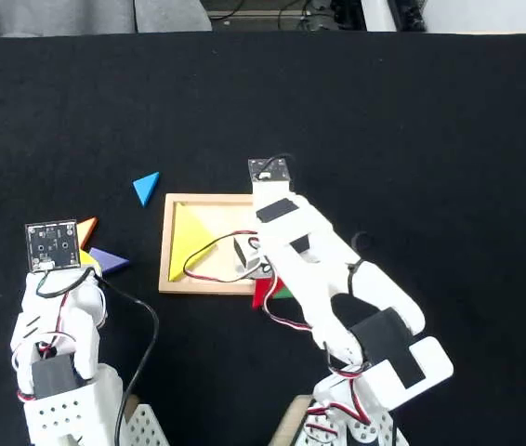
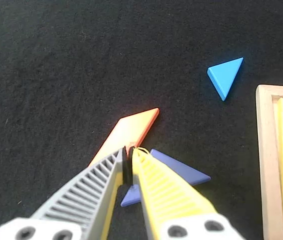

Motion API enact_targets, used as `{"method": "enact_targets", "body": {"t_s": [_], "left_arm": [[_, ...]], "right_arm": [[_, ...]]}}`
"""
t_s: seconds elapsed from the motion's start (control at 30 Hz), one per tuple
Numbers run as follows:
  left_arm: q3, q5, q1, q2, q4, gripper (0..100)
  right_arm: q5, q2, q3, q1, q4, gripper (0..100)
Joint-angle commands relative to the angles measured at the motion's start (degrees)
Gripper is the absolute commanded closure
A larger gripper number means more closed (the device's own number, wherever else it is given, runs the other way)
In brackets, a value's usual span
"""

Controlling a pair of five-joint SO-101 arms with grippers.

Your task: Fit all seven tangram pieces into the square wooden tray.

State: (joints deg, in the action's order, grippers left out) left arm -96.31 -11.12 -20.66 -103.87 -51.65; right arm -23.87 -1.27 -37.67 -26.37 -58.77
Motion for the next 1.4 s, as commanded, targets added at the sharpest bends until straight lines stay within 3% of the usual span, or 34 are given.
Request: {"method": "enact_targets", "body": {"t_s": [0.0,0.23,0.4,0.5,0.7,0.93,1.27,1.37], "left_arm": [[-1.01,-0.53,0.66,-0.53,0.62,95],[-1.01,-0.53,0.66,-0.53,0.62,95],[-1.01,-0.53,0.75,-0.53,0.62,95],[-1.01,-0.53,0.75,-0.53,0.62,95],[-1.01,-0.53,0.75,-0.53,0.62,95],[-1.01,-0.53,0.75,-0.53,0.88,95],[-1.01,-0.53,0.75,-0.53,0.88,95],[-1.01,-0.53,0.75,-0.53,0.88,95]], "right_arm": [[10.46,0.31,7.87,1.93,-4.92,71.9],[35.08,4.62,14.46,1.49,-10.2,71.9],[60.92,10.51,14.11,-0.97,-10.81,72.0],[68.57,11.38,13.49,-4.48,-10.37,72.0],[75.08,8.22,11.65,-12.66,-10.81,72.0],[84.66,2.51,12.79,-13.19,-10.73,71.9],[84.75,-1.45,15.16,-13.45,-8.62,71.4],[81.05,-1.71,15.08,-13.8,-5.36,70.5]]}}
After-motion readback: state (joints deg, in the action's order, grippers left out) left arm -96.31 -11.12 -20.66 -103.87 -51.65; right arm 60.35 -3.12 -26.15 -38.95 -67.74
